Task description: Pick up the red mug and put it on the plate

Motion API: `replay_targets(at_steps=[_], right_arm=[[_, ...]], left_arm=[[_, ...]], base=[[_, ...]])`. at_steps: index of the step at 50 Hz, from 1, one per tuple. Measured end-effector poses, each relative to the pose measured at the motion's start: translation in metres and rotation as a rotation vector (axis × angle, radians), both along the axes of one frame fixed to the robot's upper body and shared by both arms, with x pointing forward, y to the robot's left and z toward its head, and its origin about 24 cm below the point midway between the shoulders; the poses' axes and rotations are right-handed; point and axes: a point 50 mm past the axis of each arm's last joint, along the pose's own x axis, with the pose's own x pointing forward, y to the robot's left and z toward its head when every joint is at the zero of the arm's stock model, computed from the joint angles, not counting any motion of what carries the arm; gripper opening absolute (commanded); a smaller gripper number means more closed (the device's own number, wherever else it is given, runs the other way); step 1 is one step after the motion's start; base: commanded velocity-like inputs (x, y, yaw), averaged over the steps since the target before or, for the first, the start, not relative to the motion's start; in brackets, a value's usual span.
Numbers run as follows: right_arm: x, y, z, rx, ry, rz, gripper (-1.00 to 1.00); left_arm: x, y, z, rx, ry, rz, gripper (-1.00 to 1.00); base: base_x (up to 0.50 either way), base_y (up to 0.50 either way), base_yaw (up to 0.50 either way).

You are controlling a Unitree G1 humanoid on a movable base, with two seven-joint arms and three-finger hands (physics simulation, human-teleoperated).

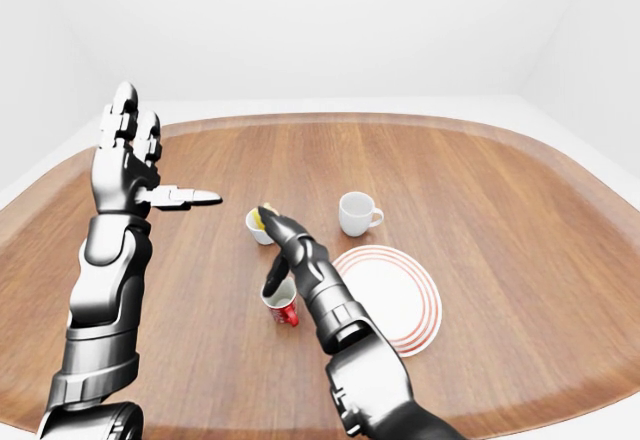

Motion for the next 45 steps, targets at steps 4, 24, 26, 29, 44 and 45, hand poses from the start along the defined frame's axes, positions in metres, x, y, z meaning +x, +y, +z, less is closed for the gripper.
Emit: replay_targets(at_steps=[4,24,26,29,44,45], right_arm=[[-0.002,0.002,-0.005,-0.011,0.013,-0.002,1.0],[-0.012,0.004,-0.027,-0.063,0.072,-0.01,1.0],[-0.013,0.004,-0.029,-0.067,0.076,-0.01,1.0],[-0.014,0.005,-0.031,-0.073,0.08,-0.008,1.0],[-0.026,0.013,-0.045,-0.101,0.112,0.01,1.0],[-0.027,0.013,-0.046,-0.103,0.115,0.012,1.0]], left_arm=[[0.0,0.001,-0.001,-0.001,0.005,0.001,1.0],[0.0,0.003,-0.005,-0.008,0.02,0.005,1.0],[0.0,0.004,-0.005,-0.008,0.019,0.005,1.0],[-0.001,0.005,-0.004,-0.008,0.015,0.006,1.0],[0.0,0.007,-0.006,-0.009,0.024,0.007,1.0],[0.0,0.007,-0.006,-0.009,0.024,0.007,1.0]], base=[[0.0,0.0,0.0],[0.0,0.0,0.0],[0.0,0.0,0.0],[0.0,0.0,0.0],[0.0,0.0,0.0],[0.0,0.0,0.0]])
